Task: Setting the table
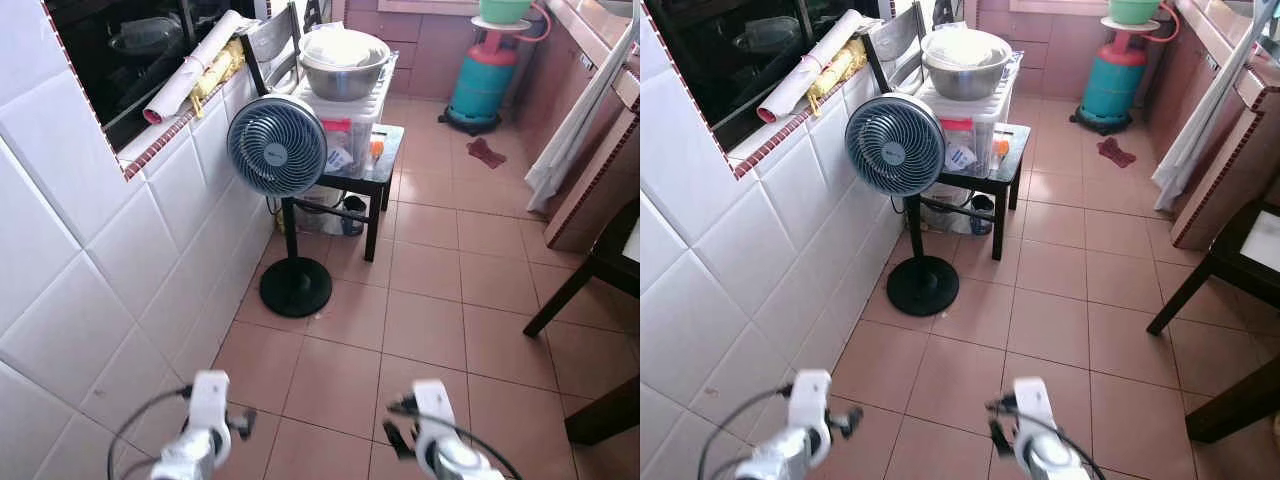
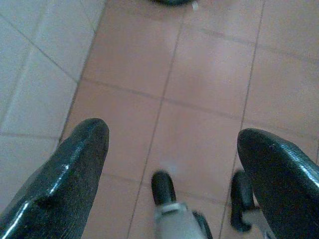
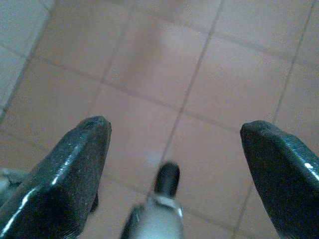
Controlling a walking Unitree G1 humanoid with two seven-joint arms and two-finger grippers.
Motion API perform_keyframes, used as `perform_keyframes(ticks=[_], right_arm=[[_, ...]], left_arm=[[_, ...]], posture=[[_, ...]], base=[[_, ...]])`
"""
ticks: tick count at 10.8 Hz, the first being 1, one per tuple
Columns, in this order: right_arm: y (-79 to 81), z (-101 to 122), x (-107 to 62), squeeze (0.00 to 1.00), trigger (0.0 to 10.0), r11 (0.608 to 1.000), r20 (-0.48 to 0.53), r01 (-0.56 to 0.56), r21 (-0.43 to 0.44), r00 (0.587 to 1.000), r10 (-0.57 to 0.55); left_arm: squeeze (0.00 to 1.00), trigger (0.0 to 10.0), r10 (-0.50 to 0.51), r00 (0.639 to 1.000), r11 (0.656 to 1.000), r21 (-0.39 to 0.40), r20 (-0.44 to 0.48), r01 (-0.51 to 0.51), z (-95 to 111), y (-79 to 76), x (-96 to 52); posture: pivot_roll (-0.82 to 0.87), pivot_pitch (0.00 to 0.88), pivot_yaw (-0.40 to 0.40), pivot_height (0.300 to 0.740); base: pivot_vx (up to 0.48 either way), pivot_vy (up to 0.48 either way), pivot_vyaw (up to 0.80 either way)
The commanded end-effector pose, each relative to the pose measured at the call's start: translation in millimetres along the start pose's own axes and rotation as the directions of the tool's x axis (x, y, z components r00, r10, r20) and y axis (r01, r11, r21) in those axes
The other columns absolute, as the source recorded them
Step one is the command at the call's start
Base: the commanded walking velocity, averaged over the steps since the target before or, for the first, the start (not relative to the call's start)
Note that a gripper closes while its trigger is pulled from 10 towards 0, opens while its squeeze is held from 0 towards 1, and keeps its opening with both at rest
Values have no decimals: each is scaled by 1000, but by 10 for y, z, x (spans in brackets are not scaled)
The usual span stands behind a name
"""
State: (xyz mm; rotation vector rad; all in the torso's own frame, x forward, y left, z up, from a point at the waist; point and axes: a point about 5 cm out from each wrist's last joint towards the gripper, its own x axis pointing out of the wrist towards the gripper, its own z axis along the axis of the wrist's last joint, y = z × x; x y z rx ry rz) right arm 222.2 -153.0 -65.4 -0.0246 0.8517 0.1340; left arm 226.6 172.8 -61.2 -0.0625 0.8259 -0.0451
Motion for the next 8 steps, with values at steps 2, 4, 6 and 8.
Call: perform_keyframes(ticks=[2, 4, 6, 8], right_arm=[[91, 222, 36, 0, 10000, 999, 80, -28, -32, 996, 31], [196, 508, 60, 0, 10000, 993, 178, -63, -97, 981, 80], [279, 920, 41, 0, 10000, 987, 332, -155, -46, 930, 161], [264, 1097, 7, 0, 10000, 983, 408, -179, -34, 896, 178]], left_arm=[[0, 10000, -8, 999, 999, 38, 47, 6, 139, -6, 19], [0, 10000, -53, 986, 998, 42, 159, 47, 428, -85, 49], [0, 10000, -159, 934, 985, 110, 321, 130, 871, -202, 38], [0, 10000, -182, 900, 982, 123, 395, 145, 1066, -162, 0]], posture=[[-64, 26, 26, 740], [-65, 32, 29, 740], [-58, 42, 28, 740], [-53, 50, 31, 740]], base=[[0, 0, 0], [0, 0, 0], [0, 0, 0], [0, 0, 0]])
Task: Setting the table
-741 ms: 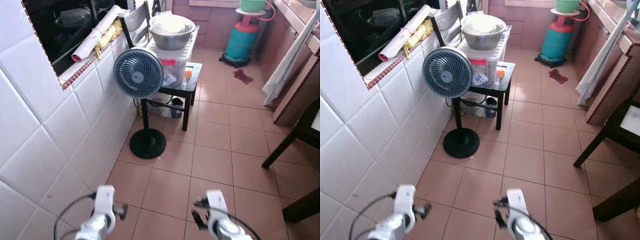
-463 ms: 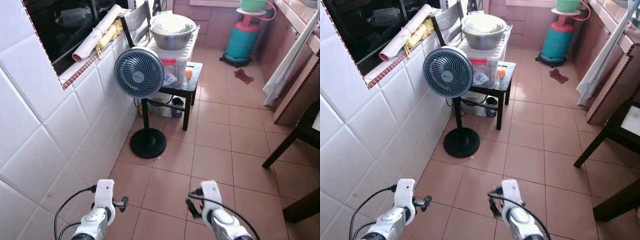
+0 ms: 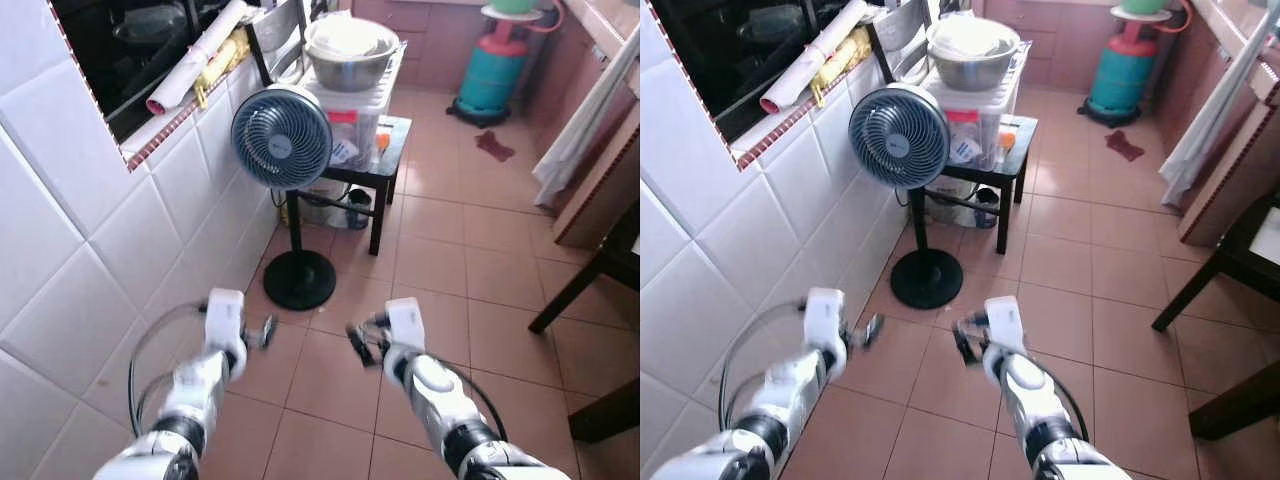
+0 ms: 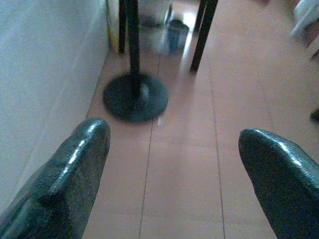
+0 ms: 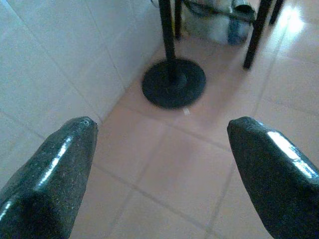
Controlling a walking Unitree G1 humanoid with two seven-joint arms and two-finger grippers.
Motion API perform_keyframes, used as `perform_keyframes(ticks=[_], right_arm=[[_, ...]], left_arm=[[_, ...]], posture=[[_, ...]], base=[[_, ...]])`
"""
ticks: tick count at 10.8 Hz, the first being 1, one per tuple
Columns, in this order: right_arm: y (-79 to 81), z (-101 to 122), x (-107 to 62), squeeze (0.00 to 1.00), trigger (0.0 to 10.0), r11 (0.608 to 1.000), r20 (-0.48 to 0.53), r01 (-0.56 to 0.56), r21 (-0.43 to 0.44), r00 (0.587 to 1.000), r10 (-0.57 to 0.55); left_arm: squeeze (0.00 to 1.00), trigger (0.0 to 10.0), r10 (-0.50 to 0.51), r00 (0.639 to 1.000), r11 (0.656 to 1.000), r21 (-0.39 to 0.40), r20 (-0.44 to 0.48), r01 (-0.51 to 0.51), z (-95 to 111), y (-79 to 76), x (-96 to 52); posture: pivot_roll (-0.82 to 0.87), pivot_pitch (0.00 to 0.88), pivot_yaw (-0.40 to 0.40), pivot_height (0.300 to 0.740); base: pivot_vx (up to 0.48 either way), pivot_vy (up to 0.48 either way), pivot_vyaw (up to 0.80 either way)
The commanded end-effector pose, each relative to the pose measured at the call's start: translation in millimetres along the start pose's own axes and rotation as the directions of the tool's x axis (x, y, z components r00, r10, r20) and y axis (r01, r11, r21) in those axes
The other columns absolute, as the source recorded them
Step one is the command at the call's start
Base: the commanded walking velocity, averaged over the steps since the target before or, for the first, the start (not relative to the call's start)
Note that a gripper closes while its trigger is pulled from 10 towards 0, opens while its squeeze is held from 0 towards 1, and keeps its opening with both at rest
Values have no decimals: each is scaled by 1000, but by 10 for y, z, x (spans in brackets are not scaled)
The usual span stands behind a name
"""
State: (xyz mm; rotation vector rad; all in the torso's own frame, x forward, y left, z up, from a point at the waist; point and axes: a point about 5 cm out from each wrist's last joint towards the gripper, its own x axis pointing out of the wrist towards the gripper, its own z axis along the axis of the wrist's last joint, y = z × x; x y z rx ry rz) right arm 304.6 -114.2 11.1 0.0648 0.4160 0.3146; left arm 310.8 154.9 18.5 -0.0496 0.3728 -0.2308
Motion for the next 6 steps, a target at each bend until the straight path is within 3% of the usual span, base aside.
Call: perform_keyframes(ticks=[1, 2, 3, 5, 6], right_arm=[[-49, 0, -22, 0, 10000, 999, 16, 3, 32, 1000, -3], [-109, 79, -45, 0, 10000, 999, 75, -2, 39, 997, -1], [-143, 111, -79, 0, 10000, 999, 115, -12, 36, 993, 8], [-179, 151, -138, 0, 10000, 999, 161, -11, 45, 987, 3], [-204, 190, -214, 0, 10000, 1000, 205, 12, 26, 979, -17]], left_arm=[[0, 10000, 10, 1000, 1000, -11, -4, -10, -37, 89, -47], [0, 10000, 22, 1000, 998, -59, 17, -21, -10, 214, -92], [0, 10000, -13, 998, 1000, -7, 54, 13, 3, 232, -141], [0, 10000, -15, 995, 1000, -9, 94, 16, 9, 212, -200], [0, 10000, -19, 998, 1000, -16, 58, 20, -28, 150, -285]], posture=[[-53, 50, 31, 740], [-40, 43, 20, 740], [-27, 44, 16, 740], [-16, 40, 16, 740], [-10, 32, 12, 740]], base=[[0, 0, 0], [0, 0, 0], [0, 0, 0], [0, 0, 0], [0, 0, 0]])
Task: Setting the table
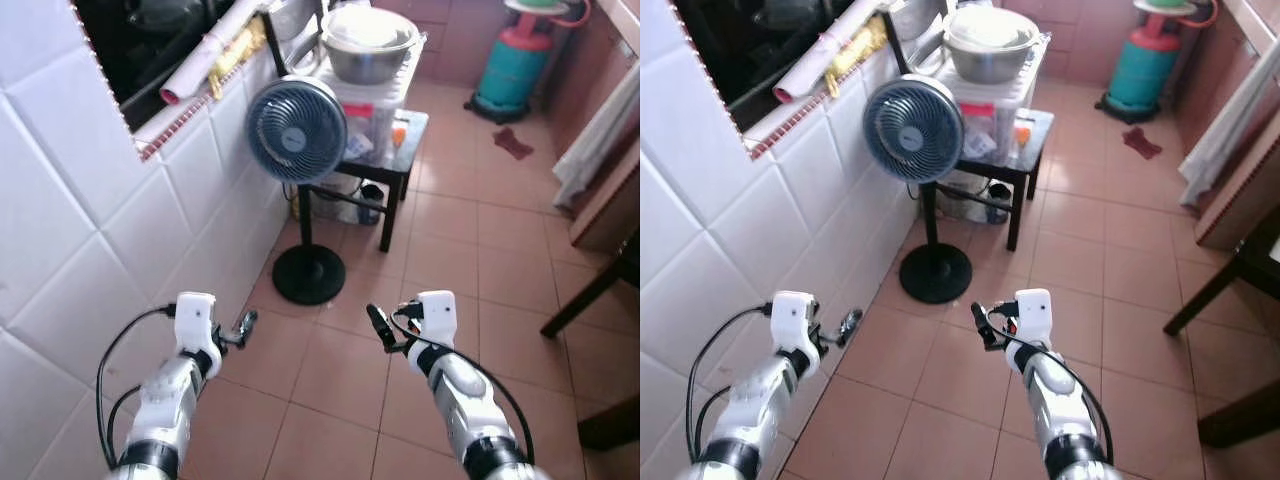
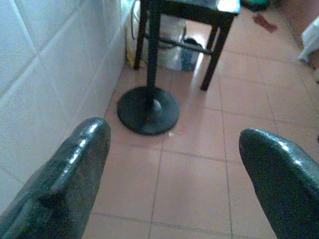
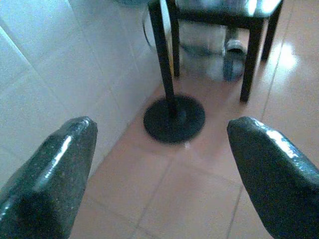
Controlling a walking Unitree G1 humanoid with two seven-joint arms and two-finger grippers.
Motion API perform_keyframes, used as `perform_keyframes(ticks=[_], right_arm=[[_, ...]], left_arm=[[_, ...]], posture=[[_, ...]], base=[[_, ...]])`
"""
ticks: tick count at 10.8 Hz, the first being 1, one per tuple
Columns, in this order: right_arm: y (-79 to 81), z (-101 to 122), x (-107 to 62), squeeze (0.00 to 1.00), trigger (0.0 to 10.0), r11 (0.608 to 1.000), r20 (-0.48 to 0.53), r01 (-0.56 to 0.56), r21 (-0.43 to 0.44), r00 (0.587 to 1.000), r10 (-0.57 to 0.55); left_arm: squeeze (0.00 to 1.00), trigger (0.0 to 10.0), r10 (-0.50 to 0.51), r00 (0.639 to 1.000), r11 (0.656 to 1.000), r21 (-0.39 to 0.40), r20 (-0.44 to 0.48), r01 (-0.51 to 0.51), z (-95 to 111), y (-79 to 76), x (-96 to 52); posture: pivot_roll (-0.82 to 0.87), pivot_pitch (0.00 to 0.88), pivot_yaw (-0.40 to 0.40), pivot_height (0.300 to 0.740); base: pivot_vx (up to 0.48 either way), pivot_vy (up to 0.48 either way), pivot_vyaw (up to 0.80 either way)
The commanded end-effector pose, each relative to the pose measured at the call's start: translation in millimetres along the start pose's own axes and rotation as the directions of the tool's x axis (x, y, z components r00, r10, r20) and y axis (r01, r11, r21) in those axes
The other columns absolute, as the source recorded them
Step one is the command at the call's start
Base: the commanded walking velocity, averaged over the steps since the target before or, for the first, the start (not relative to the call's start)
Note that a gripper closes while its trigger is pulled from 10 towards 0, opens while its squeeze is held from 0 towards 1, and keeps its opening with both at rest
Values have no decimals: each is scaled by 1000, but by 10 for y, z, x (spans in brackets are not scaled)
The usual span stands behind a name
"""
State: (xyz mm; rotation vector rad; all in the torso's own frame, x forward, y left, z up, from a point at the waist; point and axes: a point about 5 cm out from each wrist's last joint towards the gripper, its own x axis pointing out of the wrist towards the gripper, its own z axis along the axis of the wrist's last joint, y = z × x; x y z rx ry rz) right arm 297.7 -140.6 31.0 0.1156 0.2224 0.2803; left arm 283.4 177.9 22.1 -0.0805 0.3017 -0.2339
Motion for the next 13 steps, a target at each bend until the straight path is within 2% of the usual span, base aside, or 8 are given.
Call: perform_keyframes(ticks=[1, 2, 3, 4, 6, 9, 11, 13], right_arm=[[-21, 74, -48, 0, 10000, 1000, 41, 16, -2, 999, -16], [-46, 125, -162, 0, 10000, 1000, 76, 23, 5, 997, -23], [-50, 137, -184, 0, 10000, 1000, 81, 23, 2, 996, -23], [-126, 194, -313, 0, 10000, 996, 109, 67, -61, 992, -60], [-166, 139, -443, 0, 10000, 997, 69, 60, -39, 996, -57], [-177, 41, -648, 0, 10000, 998, 0, 68, 0, 998, -68], [-159, 84, -673, 0, 10000, 994, 0, 108, 28, 994, -108], [-102, 155, -652, 0, 10000, 995, 23, 93, 43, 995, -94]], left_arm=[[0, 10000, -21, 1000, 1000, 3, 20, 21, 29, -98, -83], [0, 10000, -32, 994, 999, 39, 108, 28, 46, -182, -291], [0, 10000, -36, 992, 998, 48, 123, 30, 52, -193, -329], [0, 10000, 79, 987, 997, 7, 140, -81, 54, -54, -462], [0, 10000, 89, 986, 996, 18, 137, -93, 70, -32, -554], [0, 10000, 85, 981, 996, 3, 175, -87, 237, -96, -630], [0, 10000, 80, 990, 996, -57, 115, -74, 142, -60, -633], [0, 10000, 23, 994, 998, -52, 106, -18, 134, -122, -578]], posture=[[-1, 33, 9, 740], [0, 32, 9, 740], [0, 32, 9, 740], [7, 28, 3, 740], [9, 33, 8, 740], [-1, 45, 25, 740], [-5, 51, 31, 740], [-4, 54, 35, 740]], base=[[0, 0, 0], [0, 0, 0], [0, 0, 0], [0, 0, 0], [0, 0, 0], [0, 0, 0], [0, 0, 0], [0, 0, 0]])
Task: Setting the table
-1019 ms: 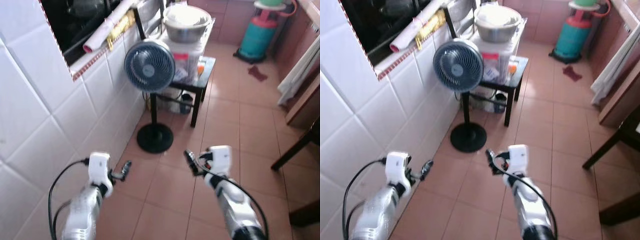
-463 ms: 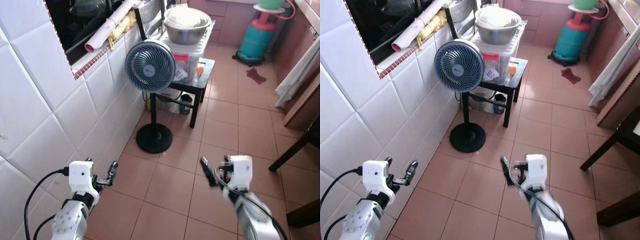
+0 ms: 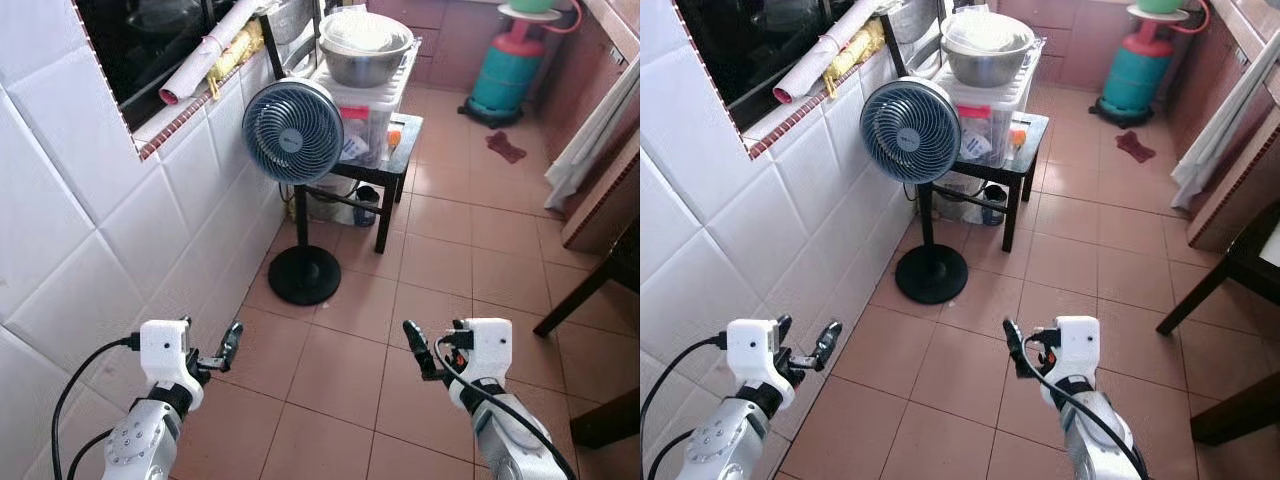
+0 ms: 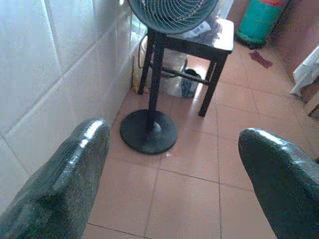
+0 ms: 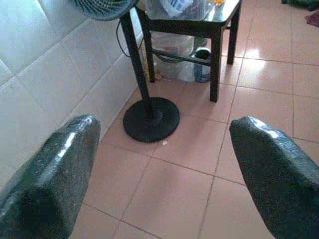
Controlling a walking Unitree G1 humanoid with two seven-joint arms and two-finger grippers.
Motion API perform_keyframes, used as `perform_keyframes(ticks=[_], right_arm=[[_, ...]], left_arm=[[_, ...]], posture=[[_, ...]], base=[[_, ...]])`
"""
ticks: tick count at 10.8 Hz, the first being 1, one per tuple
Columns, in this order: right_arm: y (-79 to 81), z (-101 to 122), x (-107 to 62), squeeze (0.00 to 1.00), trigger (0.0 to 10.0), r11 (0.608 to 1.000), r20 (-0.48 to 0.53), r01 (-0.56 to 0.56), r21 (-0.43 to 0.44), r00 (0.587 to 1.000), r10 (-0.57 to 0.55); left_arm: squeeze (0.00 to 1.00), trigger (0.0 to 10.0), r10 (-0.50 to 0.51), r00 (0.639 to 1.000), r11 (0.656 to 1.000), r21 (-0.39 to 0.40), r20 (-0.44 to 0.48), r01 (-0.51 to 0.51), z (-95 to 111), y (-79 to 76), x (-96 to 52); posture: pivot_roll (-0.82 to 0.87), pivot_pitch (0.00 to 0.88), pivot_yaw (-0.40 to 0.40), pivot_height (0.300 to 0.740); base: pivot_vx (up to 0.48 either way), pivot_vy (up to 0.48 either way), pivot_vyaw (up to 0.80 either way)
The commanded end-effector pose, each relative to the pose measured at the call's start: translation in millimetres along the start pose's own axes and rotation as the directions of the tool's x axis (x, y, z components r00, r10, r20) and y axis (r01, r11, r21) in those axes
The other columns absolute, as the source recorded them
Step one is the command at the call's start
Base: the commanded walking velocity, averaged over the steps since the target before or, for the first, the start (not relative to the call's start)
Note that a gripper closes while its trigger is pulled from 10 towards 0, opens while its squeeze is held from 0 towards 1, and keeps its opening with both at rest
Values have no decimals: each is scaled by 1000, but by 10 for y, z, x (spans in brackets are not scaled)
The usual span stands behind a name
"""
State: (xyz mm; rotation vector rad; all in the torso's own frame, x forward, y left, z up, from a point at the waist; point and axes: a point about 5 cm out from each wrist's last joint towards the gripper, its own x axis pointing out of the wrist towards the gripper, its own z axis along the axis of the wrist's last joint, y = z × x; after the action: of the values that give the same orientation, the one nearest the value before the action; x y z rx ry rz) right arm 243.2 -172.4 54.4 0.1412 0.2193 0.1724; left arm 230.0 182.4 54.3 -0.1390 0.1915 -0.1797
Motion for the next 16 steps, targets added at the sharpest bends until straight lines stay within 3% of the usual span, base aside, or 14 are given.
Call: perform_keyframes(ticks=[1, 2, 5, 7, 9, 10, 12, 14, 16], right_arm=[[54, 42, 13, 0, 10000, 1000, 3, -19, 11, 1000, 19], [70, 57, 37, 0, 10000, 1000, -6, -18, 13, 1000, 18], [42, 103, 71, 0, 10000, 999, -16, 11, 41, 1000, -10], [39, 104, 70, 0, 10000, 999, -19, 18, 38, 1000, -17], [45, 121, 67, 0, 10000, 999, -23, 20, 40, 1000, -19], [33, 121, 68, 0, 10000, 999, -28, 27, 36, 999, -26], [26, 142, 62, 0, 10000, 998, -17, 36, 59, 999, -35], [-1, 136, 53, 0, 10000, 993, -34, 71, 90, 997, -68], [-38, 142, 54, 0, 10000, 994, -45, 111, 6, 993, -111]], left_arm=[[0, 10000, -39, 999, 999, -19, -24, 39, -16, -59, 44], [0, 10000, -46, 999, 998, -37, -17, 45, 24, -85, 82], [0, 10000, 16, 1000, 999, 38, -14, -16, 84, -28, 169], [0, 10000, 45, 999, 998, -50, -12, -46, 71, 13, 190], [0, 10000, 22, 1000, 998, -54, 0, -22, 82, -45, 202], [0, 10000, 28, 1000, 1000, -11, 13, -28, 93, -68, 235], [0, 10000, -3, 1000, 998, -55, 25, 4, 110, -111, 270], [0, 10000, -24, 998, 995, -91, 50, 29, 147, -144, 285], [0, 10000, -34, 998, 995, -87, 54, 39, 151, -170, 311]], posture=[[-6, 51, 38, 740], [-6, 50, 41, 740], [-10, 51, 41, 740], [-17, 52, 39, 740], [-24, 56, 39, 740], [-26, 55, 38, 740], [-35, 54, 37, 740], [-42, 48, 38, 740], [-51, 47, 39, 740]], base=[[0, 0, 0], [0, 0, 0], [0, 0, -515], [0, 0, -756], [0, 0, -756], [0, 0, -756], [0, 0, -772], [0, 0, 0], [0, 0, 0]])
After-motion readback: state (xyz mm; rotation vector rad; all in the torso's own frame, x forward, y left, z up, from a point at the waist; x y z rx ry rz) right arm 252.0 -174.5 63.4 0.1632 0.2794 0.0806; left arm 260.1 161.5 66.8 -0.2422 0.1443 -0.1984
